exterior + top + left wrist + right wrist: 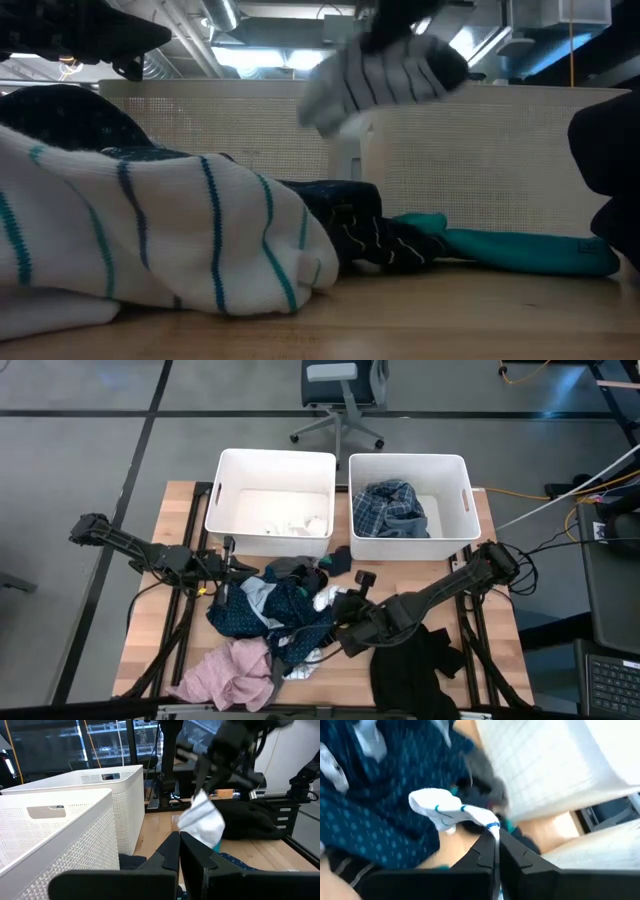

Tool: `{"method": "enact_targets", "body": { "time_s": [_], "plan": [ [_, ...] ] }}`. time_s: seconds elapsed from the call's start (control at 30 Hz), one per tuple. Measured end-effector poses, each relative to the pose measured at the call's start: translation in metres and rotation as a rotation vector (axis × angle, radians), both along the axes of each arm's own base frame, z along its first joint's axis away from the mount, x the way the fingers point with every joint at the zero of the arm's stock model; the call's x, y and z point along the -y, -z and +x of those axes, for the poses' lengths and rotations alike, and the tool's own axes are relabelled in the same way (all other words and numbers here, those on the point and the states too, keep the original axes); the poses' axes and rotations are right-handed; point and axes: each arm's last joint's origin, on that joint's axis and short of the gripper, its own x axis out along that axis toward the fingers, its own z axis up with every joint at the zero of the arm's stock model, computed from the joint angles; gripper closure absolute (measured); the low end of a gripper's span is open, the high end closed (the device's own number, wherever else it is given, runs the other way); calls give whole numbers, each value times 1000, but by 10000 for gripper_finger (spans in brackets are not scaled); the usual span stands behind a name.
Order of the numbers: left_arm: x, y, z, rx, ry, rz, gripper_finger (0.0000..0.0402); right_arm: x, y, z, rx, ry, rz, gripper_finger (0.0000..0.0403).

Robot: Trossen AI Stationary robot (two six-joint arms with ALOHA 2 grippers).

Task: Sort clothes
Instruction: Put the white stripe sock into the left white bin

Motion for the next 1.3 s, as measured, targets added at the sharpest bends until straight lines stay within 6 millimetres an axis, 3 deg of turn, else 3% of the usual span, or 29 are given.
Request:
{"method": "enact_targets", "body": {
  "time_s": [0.23, 0.43, 1.0, 1.3],
  "plan": [
    [0, 0, 0, 0, 0, -1, 400, 15, -45, 15, 86, -23, -75, 391],
    [0, 0, 0, 1, 0, -1, 400, 46, -67, 28, 108, 22, -128, 386],
    [0, 0, 0, 0, 0, 4, 400, 166, -91, 70, 270, 81, -142, 384],
    [0, 0, 0, 0, 0, 9, 400, 230, -96, 72, 420, 113, 48, 384]
  ]
}}
